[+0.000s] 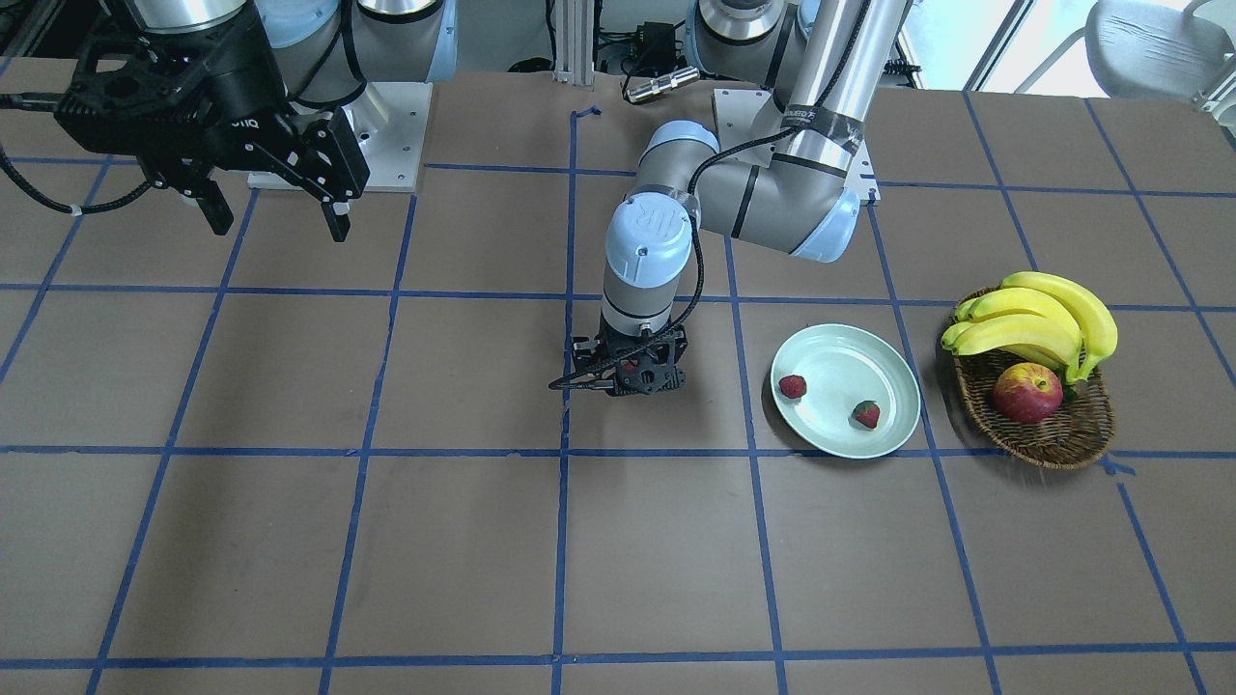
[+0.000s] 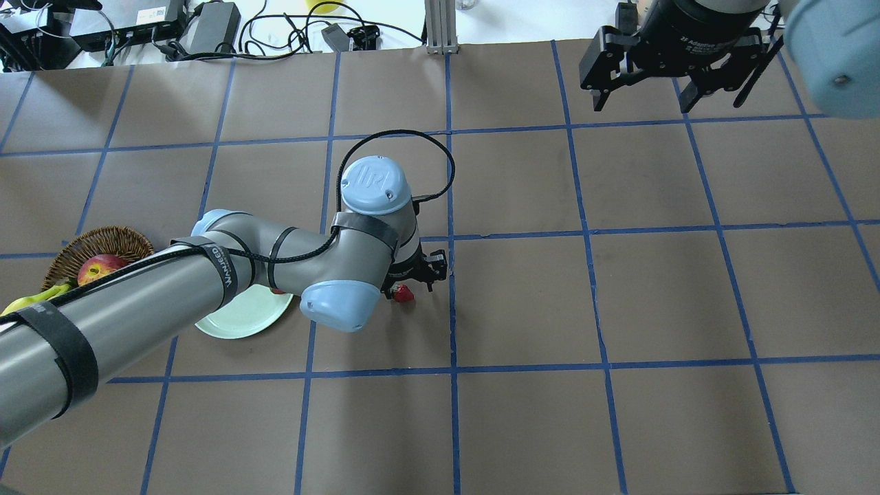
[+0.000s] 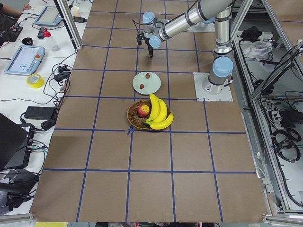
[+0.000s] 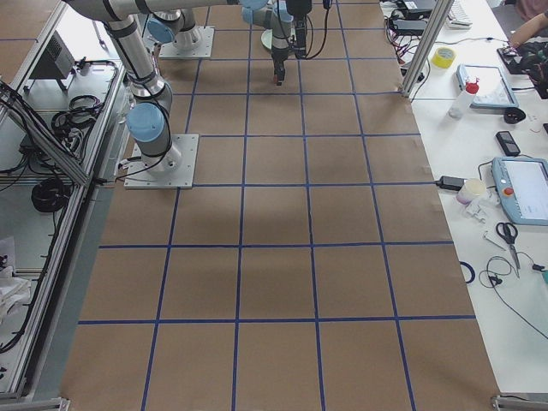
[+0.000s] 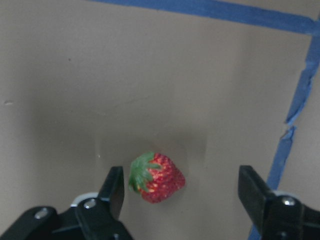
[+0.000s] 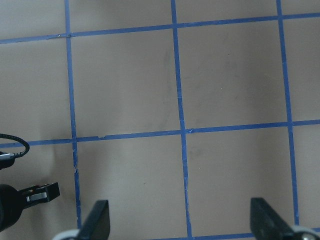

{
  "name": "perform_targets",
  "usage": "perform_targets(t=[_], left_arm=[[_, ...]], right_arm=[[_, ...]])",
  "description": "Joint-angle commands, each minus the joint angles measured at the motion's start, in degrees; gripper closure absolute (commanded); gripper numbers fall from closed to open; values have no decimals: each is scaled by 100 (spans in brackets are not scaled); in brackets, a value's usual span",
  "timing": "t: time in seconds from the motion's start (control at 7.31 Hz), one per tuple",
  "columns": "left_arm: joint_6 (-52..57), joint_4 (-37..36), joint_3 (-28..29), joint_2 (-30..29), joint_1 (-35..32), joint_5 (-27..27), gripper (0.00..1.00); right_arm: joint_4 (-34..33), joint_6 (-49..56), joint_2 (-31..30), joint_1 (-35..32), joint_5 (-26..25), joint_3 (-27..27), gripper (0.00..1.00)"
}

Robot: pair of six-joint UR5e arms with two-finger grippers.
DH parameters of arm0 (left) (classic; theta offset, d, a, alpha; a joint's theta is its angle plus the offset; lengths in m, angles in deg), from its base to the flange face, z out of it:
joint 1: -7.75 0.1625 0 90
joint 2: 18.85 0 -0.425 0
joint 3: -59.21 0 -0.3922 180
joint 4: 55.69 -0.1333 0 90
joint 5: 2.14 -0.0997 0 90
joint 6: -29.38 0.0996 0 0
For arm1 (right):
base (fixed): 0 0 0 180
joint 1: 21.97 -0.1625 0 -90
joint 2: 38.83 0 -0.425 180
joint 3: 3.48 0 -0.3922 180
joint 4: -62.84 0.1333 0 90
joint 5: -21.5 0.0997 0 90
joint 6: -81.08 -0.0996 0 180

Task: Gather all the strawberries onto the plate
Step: 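Grasp the center strawberry with the left gripper while the right arm withdraws to rest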

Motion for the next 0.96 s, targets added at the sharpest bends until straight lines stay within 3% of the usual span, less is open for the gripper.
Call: perform_targets(t=[0.0,0.27,0.41,0.55,0.82], left_arm=[[-6,-3,-6,-14,0,-4,50],[-6,-3,2,-14,0,-4,67],[-6,-3,3,4,0,5,86],[-6,-3,11,12,0,-4,96],[377,14,116,257,44,-39,100]], right_arm=[[-304,11,-11,-17,64,-148,0],[-378,20,50,-18,65,-288,0],[-307,29,42,-18,64,-298,0],[155,29,16,-18,73,-167,0],[546,29,-29,-35,82,-69,0]])
